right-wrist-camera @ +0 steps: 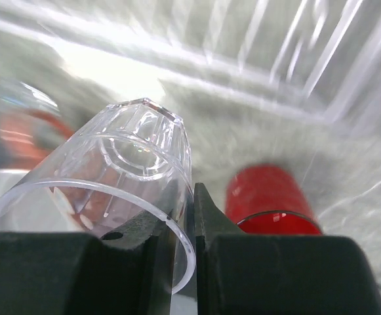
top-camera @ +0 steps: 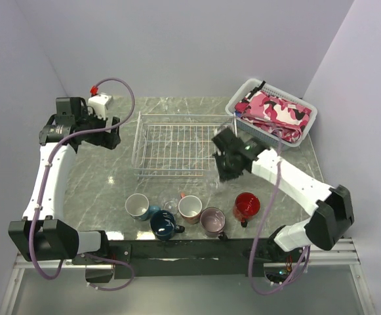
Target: Load the cups into the dish rack
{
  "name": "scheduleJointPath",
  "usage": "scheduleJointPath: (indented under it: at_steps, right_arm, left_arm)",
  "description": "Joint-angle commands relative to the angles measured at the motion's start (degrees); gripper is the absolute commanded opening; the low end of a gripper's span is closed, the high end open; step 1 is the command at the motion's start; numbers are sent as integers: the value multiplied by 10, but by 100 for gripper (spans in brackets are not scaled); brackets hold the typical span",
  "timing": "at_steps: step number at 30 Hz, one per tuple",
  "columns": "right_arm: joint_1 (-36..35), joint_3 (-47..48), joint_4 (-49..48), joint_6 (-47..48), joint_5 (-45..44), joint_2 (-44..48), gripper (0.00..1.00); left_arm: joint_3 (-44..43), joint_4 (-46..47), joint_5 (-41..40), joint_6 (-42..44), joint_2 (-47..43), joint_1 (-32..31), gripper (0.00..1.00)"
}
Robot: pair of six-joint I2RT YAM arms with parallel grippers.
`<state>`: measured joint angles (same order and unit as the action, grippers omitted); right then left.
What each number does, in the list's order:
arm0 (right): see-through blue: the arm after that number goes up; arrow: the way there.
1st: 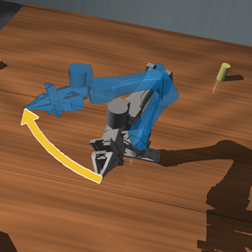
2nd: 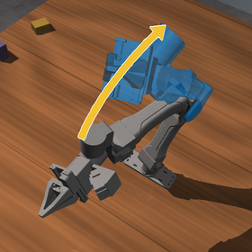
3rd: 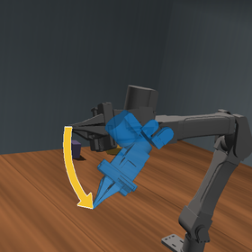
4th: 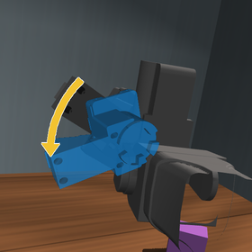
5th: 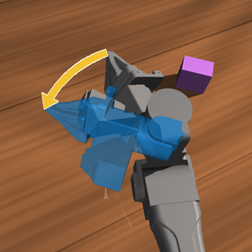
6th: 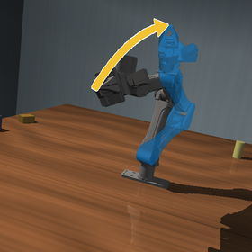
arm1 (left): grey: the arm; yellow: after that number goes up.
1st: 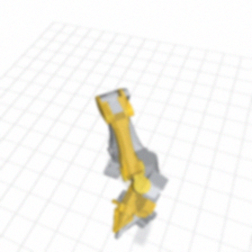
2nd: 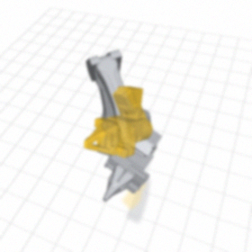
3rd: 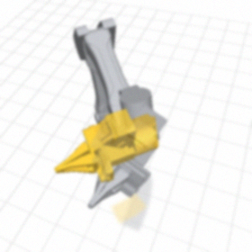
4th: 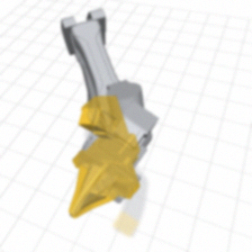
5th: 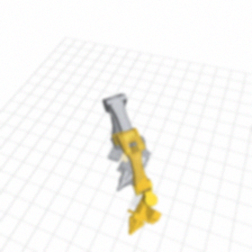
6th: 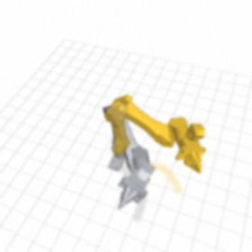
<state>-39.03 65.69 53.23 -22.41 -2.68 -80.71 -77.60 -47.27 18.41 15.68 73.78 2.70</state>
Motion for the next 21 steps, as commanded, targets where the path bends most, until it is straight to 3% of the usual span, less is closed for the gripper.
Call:
scheduleJointPath:
  at_steps: [1, 4, 9, 14, 17, 19, 21]
  right_arm:
    - [-3, 161, 66, 18, -37, 43, 0]
    - [-3, 261, 100, 21, -27, 31, 0]
    - [7, 425, 100, 31, 25, -6, 0]
    - [85, 509, 12, -11, 200, -61, 0]
    - [148, 453, -129, -88, 366, -73, 0]
    - [170, 363, -306, -210, 465, -69, 0]
    - [186, 315, -477, -338, 507, -75, 0]
  left_arm:
    - [-39, 54, 39, 7, -11, 18, 99]
    - [-57, 101, 67, -28, -6, 18, 96]
    - [-171, 116, 158, -115, 62, 18, 96]
    - [-292, 127, 321, -250, 153, 19, 96]
    - [-347, 158, 413, -339, 204, 19, 96]
    - [-363, 187, 451, -411, 223, 19, 96]
    - [-360, 235, 481, -448, 230, 18, 96]
